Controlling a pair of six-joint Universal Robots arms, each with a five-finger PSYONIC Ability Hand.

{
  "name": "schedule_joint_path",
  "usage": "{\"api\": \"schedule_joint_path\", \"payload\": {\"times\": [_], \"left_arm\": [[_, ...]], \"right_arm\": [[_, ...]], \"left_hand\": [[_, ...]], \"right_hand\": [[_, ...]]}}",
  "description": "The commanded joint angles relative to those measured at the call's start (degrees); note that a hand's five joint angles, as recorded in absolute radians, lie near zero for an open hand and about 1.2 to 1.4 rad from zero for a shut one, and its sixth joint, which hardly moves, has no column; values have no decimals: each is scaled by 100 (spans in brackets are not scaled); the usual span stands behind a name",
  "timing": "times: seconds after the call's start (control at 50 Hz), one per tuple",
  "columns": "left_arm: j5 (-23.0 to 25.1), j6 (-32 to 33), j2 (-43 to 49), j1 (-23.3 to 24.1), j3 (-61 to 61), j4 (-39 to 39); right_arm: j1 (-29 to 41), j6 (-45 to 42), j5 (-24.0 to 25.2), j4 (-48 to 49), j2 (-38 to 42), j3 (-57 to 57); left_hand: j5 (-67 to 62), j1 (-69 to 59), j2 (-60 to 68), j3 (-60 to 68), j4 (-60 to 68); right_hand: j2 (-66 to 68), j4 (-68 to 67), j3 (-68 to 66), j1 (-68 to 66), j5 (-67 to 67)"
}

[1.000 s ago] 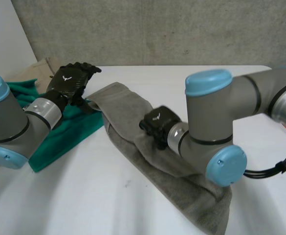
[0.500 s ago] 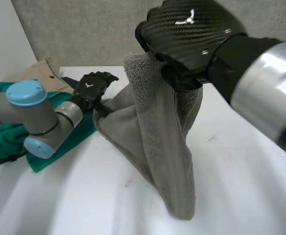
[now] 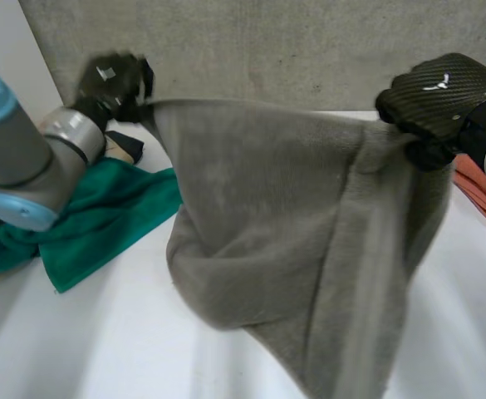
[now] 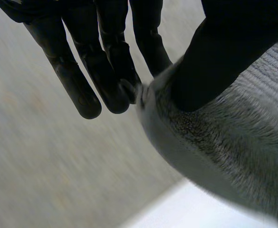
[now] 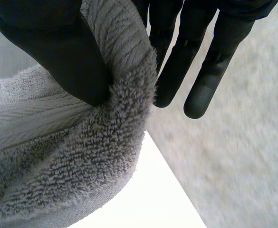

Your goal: Fold the laundry.

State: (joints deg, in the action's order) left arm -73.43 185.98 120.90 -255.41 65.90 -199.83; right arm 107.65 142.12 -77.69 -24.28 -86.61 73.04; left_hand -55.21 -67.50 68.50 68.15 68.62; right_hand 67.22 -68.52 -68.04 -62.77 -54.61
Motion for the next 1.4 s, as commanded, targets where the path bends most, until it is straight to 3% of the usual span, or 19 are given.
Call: {"api": "schedule_joint_path", "payload": {"times": [0.02, 0.08, 0.16, 0.28, 0.38, 0.54, 0.62, 0.76, 0.94, 1.06, 1.18, 1.28, 1.4], "left_arm": [[49, 149, -6, -35, -760, -1082], [-65, 211, 258, -62, -1420, -1592], [-513, 229, 548, -62, -2430, -2077], [-1120, 237, 909, -150, -3592, -2156], [-998, 229, 847, -194, -3137, -1911], [-286, 316, 198, -115, -958, -1752], [-92, 588, -58, -115, 149, -1743], [-4, 1642, -155, -97, 1890, -1278], [-136, 3576, -1375, 70, 3806, 681], [-443, 3964, -2456, 70, 4642, 2245], [-523, 4017, -2888, 96, 4959, 4197], [-540, 4025, -2696, 158, 4608, 3918], [-619, 4025, -1738, 158, 3774, 2679]], "right_arm": [[-219, 121, -500, 1167, 1240, -1315], [-219, 298, -887, 1933, 1568, -1862], [-192, 334, -1414, 3775, 1832, -2399], [-175, 281, -1583, 4959, 1867, -2365], [-166, 263, -1522, 4705, 1894, -2076], [-183, 254, -1249, 3766, 2481, -1505], [-183, 237, -1257, 3265, 2964, -1329], [-245, 185, -1258, 2658, 3528, -898], [-298, -307, -1196, 1427, 3134, 200], [-911, -1886, -1187, 276, 1703, 1491], [-1414, -2786, -1205, 37, 1112, 2108], [-1423, -2690, -1214, 169, 1111, 2188], [-1458, -2497, -1196, 853, 1401, 1820]], "left_hand": [[-1479, -1250, 1150, 1185, 1138], [-1479, -1250, 1150, 1185, 1138], [-1479, -1250, 1150, 1185, 1138], [-1479, -1250, 1150, 1185, 1138], [-1479, -1250, 1150, 1185, 1138], [-1479, -1250, 1150, 1185, 1138], [-1479, -1250, 1150, 1185, 1138], [-1479, -1250, 1150, 1185, 1138], [-1479, -1250, 1150, 1185, 1138], [-1479, -1250, 1150, 1185, 1138], [-1479, -1250, 1150, 1185, 1138], [-1479, -1250, 1150, 1185, 1138], [-1479, -1250, 1150, 1185, 1138]], "right_hand": [[1278, -1148, -1196, -1723, -1539], [1278, -1148, -1196, -1723, -1539], [1278, -1148, -1196, -1723, -1539], [1278, -1148, -1196, -1723, -1539], [1278, -1148, -1196, -1723, -1539], [1278, -1148, -1196, -1723, -1539], [1278, -1148, -1196, -1723, -1539], [1278, -1148, -1196, -1723, -1539], [1278, -1148, -1196, -1723, -1539], [1278, -1148, -1196, -1723, -1539], [1278, -1148, -1196, -1723, -1539], [1278, -1148, -1196, -1723, -1539], [1278, -1148, -1196, -1723, -1539]]}}
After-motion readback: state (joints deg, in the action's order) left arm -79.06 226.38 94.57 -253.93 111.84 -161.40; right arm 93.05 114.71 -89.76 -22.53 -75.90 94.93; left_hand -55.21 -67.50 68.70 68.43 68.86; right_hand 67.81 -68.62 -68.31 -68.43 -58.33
